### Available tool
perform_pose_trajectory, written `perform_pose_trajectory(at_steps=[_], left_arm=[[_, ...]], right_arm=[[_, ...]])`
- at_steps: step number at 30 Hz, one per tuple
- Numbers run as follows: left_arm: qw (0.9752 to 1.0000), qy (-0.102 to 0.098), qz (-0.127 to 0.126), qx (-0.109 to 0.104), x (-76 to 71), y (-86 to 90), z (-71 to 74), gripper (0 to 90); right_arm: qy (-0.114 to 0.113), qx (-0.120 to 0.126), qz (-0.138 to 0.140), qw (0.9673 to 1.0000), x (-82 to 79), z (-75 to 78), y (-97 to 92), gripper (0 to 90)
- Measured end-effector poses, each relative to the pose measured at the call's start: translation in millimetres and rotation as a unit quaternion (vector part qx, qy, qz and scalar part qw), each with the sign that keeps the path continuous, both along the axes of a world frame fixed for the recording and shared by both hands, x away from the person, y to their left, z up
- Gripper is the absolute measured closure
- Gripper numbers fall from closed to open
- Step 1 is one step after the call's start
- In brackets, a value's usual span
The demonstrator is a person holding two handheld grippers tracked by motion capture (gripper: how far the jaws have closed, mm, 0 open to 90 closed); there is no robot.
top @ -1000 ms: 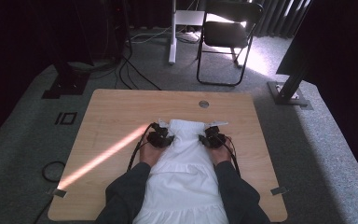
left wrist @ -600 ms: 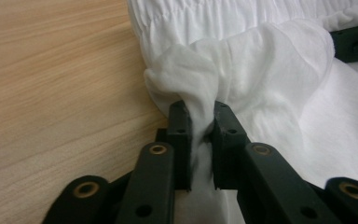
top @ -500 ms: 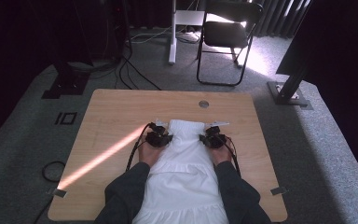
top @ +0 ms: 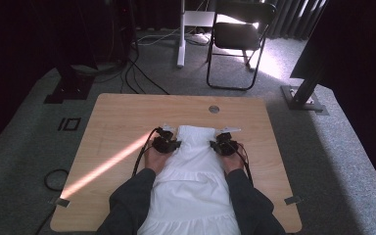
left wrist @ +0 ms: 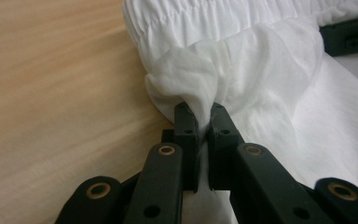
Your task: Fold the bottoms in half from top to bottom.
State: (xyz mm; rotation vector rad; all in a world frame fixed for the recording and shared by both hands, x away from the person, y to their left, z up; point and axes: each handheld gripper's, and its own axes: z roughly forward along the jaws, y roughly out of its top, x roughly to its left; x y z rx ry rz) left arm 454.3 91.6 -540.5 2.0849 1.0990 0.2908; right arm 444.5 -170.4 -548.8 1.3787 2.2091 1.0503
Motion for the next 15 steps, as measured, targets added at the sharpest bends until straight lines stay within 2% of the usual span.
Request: perform_pose_trajectory(at_steps=[6, 15], left_arm=[[1.0000, -0.008, 0.003, 0.001, 6.5, -0.7, 12.3, 85.9], [0.9996, -0.020, 0.008, -0.021, 8.6, 1.3, 19.9, 85.8]], right_arm=[[-0.007, 0.010, -0.001, 0.9999, 5.2, 8.9, -3.6, 86.6], [-0.017, 0.020, 0.001, 0.9996, 7.7, 19.4, -6.8, 86.5]])
